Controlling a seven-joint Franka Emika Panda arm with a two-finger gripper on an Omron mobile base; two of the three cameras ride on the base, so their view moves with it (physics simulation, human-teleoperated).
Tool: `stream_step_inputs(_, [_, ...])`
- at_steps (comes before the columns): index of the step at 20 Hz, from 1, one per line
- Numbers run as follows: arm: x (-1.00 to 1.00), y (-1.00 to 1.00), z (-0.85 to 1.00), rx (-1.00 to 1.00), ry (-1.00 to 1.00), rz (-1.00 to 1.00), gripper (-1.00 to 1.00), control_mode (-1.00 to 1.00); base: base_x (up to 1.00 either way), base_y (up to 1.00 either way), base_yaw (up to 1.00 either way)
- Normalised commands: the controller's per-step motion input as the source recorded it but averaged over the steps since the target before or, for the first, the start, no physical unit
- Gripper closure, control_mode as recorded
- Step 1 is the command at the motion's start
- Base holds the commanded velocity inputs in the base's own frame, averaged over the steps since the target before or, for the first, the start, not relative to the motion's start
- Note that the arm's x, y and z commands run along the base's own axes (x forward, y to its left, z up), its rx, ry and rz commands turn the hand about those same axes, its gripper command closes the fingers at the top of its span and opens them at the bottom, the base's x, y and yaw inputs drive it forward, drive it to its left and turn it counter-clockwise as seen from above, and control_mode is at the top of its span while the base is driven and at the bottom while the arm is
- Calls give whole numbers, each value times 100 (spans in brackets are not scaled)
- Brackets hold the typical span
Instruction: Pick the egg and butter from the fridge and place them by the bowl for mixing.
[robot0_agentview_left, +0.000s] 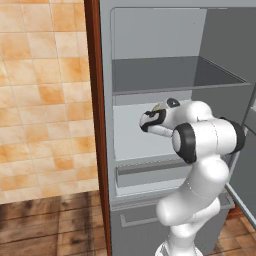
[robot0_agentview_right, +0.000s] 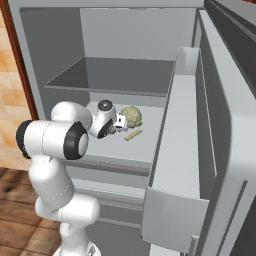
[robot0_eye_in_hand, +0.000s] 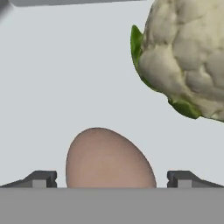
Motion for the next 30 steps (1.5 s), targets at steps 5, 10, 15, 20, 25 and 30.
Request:
stream_step_inputs(5, [7,0,-17,7,0,5,100,-100,0,0,0])
stream_step_inputs(10, [-28,0,-17,7,0,7,100,-100,0,0,0])
stream_step_inputs(15, [-69,3,1,0,-4,9,100,-100,0,0,0])
stream_step_inputs(20, [-64,6,26,-1,0,7,100,-100,0,0,0])
stream_step_inputs(25, [-52,3,52,-3,0,4,100,-100,0,0,0])
stream_step_inputs(30, [-51,0,53,-6,7,0,100,-100,0,0,0])
